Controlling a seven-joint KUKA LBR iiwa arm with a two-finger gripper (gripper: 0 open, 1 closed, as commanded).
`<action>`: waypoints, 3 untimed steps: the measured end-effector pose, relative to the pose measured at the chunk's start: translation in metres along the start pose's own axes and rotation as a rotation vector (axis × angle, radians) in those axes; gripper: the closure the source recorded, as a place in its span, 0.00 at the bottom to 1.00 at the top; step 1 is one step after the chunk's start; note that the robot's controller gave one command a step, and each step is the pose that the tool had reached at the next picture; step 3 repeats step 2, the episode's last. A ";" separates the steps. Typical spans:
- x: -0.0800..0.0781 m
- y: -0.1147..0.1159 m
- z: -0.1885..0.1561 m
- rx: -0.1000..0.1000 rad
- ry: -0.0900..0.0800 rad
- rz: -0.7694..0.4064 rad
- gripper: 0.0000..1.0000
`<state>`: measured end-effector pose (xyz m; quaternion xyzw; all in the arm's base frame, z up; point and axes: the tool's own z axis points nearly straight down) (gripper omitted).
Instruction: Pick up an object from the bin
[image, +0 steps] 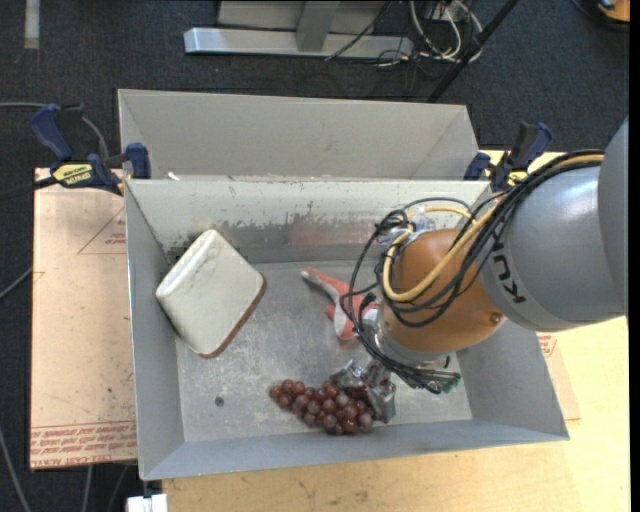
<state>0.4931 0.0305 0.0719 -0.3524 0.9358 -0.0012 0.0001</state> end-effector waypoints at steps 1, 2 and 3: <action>0.000 0.000 0.000 0.000 0.000 0.000 1.00; -0.003 -0.011 -0.142 0.000 -0.003 0.035 1.00; -0.003 -0.011 -0.142 0.000 -0.003 0.035 1.00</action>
Offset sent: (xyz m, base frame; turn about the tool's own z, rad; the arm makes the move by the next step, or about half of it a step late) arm 0.0085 -0.0064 0.1426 0.0323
